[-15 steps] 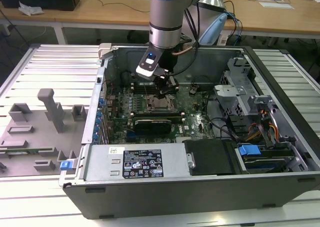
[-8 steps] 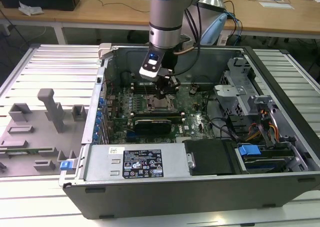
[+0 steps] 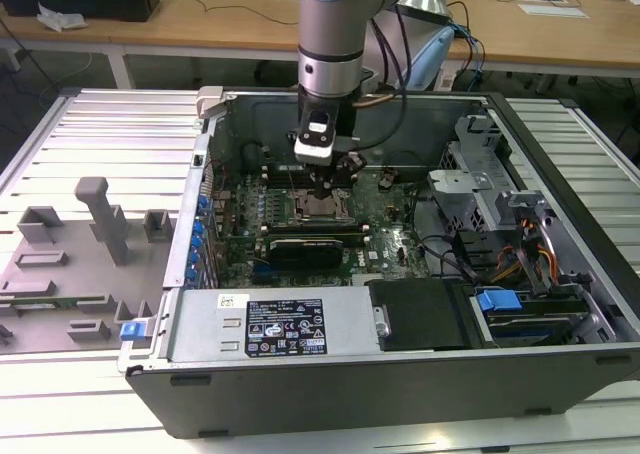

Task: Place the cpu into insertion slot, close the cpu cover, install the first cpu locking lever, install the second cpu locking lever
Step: 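Close the cpu cover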

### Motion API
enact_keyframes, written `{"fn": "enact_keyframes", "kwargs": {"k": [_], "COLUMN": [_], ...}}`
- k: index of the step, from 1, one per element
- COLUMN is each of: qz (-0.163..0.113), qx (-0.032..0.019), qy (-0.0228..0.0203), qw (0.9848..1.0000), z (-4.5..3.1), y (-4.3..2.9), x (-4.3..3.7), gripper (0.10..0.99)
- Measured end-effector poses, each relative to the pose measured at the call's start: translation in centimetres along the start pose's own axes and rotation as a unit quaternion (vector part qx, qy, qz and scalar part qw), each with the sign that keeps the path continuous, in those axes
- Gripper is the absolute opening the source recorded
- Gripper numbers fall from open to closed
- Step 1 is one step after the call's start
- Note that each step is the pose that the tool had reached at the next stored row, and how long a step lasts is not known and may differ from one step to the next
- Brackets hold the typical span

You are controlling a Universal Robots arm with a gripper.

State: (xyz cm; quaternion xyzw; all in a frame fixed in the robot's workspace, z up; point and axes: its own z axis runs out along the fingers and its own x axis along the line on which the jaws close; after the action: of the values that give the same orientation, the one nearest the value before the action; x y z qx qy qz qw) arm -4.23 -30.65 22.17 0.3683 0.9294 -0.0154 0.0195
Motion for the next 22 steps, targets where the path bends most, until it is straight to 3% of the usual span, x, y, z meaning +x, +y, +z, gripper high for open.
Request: {"fn": "enact_keyframes", "kwargs": {"k": [2, 7, 13, 15, 17, 18, 22], "qz": [-0.027, -0.084, -0.145, -0.165, -0.194, -0.213, -0.251], "qx": [-0.0006, -0.0030, -0.0059, -0.0069, -0.0083, -0.0092, -0.0110], "qy": [-0.0006, -0.0018, -0.0027, -0.0030, -0.0035, -0.0038, -0.0044], "qw": [0.9996, 0.9965, 0.9894, 0.9862, 0.9809, 0.9769, 0.9679], "z": [0.02, 0.09, 0.14, 0.15, 0.17, 0.19, 0.23], "y": [0.00, 0.01, 0.00, 0.00, 0.00, 0.00, 0.00], "x": [0.00, 0.01, 0.01, 0.01, 0.01, 0.01, 0.01], "gripper": [0.106, 0.106, 0.106, 0.106, 0.106, 0.106, 0.106]}}
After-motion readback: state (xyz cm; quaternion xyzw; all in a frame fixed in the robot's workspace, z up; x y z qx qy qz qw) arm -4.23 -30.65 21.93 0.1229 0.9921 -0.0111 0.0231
